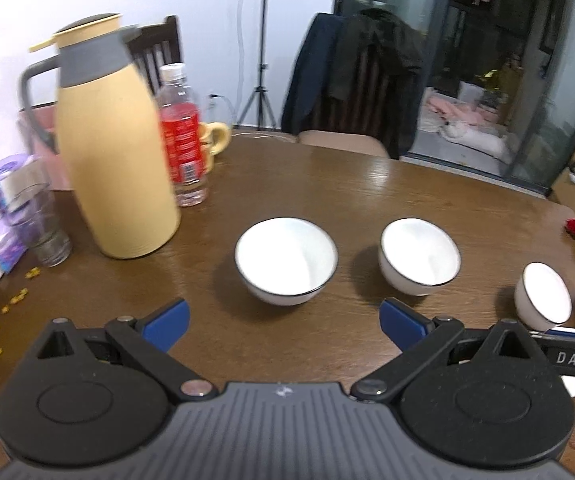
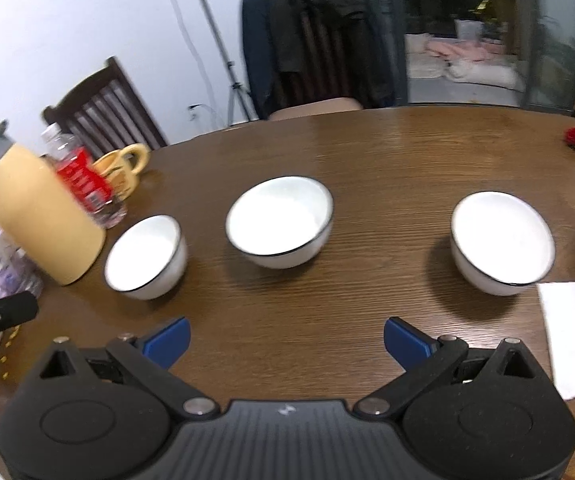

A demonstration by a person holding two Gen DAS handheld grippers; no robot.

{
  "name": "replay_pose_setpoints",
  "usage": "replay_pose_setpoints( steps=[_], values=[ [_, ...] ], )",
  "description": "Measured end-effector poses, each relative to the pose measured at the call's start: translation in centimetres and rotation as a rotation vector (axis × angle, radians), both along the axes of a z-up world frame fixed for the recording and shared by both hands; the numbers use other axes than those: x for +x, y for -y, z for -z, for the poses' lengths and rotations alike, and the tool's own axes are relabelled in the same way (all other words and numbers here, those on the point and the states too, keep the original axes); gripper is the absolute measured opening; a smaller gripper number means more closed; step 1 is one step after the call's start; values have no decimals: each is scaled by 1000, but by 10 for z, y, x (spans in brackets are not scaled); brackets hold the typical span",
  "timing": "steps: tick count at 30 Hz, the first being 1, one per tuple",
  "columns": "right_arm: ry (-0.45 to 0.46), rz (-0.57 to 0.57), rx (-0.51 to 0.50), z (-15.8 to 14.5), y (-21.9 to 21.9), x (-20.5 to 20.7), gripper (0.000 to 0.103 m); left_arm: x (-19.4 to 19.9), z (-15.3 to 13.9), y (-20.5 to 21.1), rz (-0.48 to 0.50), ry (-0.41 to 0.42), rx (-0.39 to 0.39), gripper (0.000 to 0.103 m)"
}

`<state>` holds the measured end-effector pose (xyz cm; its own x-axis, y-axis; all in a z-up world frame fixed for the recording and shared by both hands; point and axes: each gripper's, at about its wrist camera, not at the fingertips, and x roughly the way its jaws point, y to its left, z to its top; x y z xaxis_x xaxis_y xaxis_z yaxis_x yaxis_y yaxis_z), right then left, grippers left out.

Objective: Organize plates and bowls
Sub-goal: 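Bring left gripper to a white bowl's rim while right gripper approaches a bowl rim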

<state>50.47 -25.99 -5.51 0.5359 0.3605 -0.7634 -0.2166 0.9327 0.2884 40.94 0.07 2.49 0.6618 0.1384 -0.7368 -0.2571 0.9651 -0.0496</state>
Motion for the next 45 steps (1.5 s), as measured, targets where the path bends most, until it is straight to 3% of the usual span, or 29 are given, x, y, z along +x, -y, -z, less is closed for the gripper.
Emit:
replay_pose_setpoints(
  steps=[8,12,20,31,45],
  values=[
    [38,198,-139,0,45,7,103,37,6,43,114,-29,-7,103],
    [21,276,-84,2,86,15,103,58,13,72,176,-63,-13,103],
    [-12,395,-83,12,145,33,103,95,23,127,275,-76,-8,103],
    [-53,447,-87,32,180,67,102,146,44,200,366,-113,5,103],
    [-122,494,-75,64,212,98,102,192,80,247,362,-194,-13,103]
  ],
)
